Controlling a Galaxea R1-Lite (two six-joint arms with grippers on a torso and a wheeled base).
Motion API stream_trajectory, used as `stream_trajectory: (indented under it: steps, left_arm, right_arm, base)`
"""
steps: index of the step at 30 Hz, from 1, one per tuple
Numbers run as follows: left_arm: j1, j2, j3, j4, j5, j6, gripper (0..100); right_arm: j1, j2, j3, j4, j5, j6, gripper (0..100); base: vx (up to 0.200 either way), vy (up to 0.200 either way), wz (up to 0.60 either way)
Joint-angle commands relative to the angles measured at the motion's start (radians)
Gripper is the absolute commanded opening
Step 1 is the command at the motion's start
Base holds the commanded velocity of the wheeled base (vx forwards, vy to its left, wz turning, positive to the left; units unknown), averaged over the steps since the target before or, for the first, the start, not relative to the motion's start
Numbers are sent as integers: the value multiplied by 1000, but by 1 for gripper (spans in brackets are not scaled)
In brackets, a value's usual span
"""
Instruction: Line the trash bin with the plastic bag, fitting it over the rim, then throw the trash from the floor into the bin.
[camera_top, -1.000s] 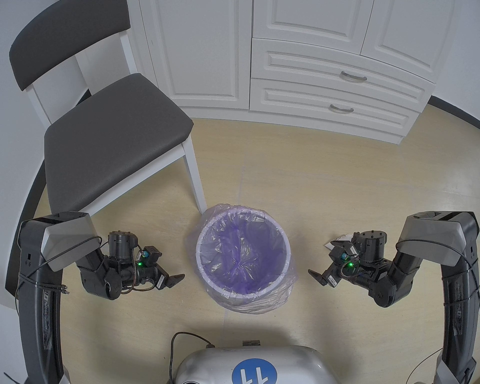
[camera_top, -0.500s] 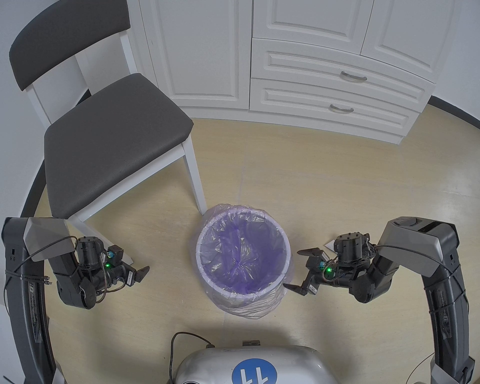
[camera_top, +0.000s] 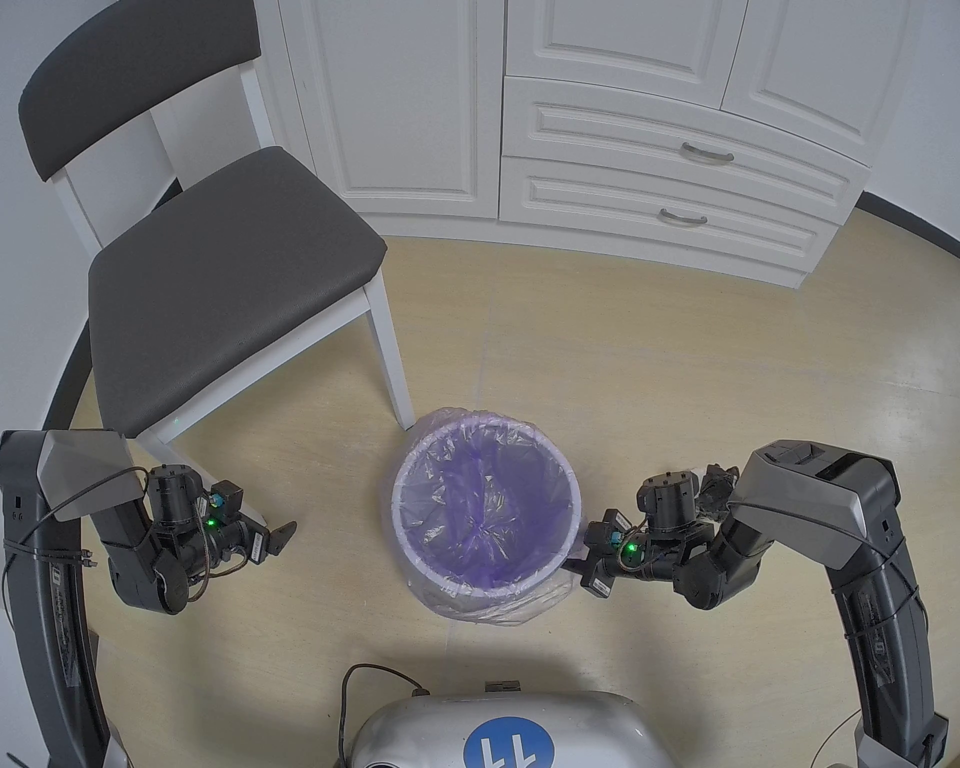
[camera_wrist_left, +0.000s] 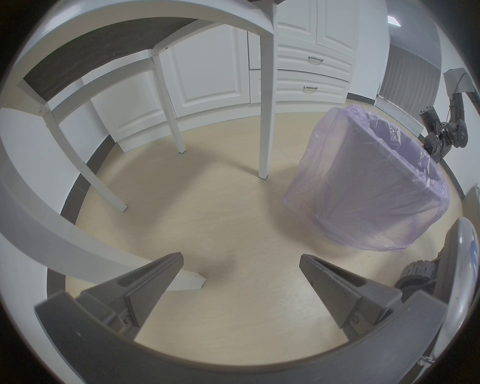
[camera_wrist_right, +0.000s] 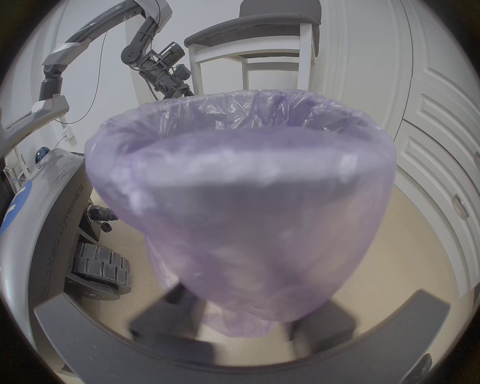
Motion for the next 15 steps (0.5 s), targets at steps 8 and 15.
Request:
stream_trajectory:
  steps: [8,15]
  left_arm:
    - [15,-1,15,-60,1,-6,100]
    - [-16,11,15,-132,2,-9,100]
  right_arm:
    - [-28,26,-100,69,4,18,0]
    - [-31,29,-115,77,56,36,0]
  base:
    - [0,0,0]
    - [0,0,0]
